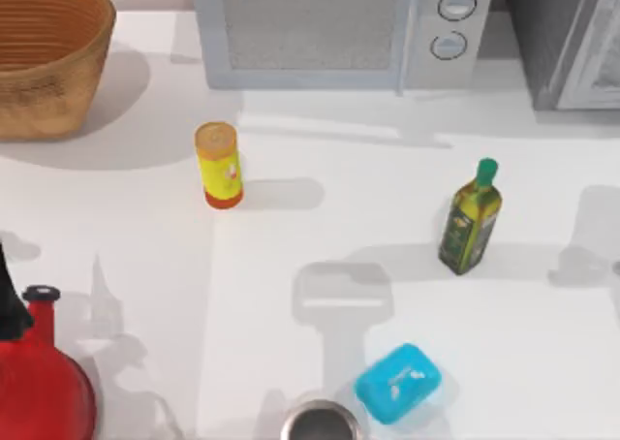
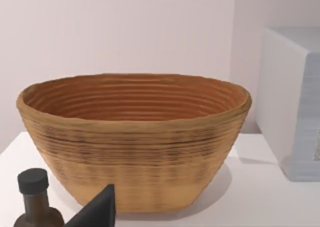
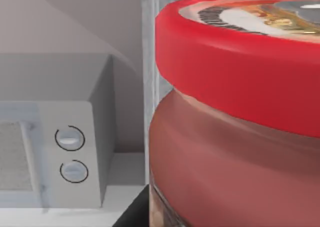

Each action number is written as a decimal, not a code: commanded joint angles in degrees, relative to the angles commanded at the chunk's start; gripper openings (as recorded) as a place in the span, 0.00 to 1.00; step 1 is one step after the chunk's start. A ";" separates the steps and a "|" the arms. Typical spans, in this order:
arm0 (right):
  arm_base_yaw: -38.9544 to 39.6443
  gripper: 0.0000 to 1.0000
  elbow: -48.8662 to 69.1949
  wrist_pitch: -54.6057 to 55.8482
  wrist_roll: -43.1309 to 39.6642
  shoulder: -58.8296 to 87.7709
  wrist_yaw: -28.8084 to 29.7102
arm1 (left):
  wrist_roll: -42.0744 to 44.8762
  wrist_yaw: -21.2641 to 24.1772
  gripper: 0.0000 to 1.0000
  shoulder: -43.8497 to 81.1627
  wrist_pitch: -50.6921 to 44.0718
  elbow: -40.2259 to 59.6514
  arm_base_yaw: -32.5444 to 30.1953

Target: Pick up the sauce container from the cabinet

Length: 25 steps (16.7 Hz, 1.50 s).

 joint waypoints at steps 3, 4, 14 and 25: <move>-2.02 0.00 -15.28 6.32 -0.17 -9.07 -2.11 | 0.00 0.00 1.00 0.00 0.00 0.00 0.00; -2.59 0.00 -19.23 8.13 -0.22 -11.66 -2.71 | 0.00 0.00 1.00 0.00 0.00 0.00 0.00; -4.24 0.00 -30.54 13.67 -0.27 -19.52 -4.60 | 0.00 0.00 1.00 0.00 0.00 0.00 0.00; 5.42 0.00 -25.60 36.21 3.27 -3.28 2.96 | 0.00 0.00 1.00 0.00 0.00 0.00 0.00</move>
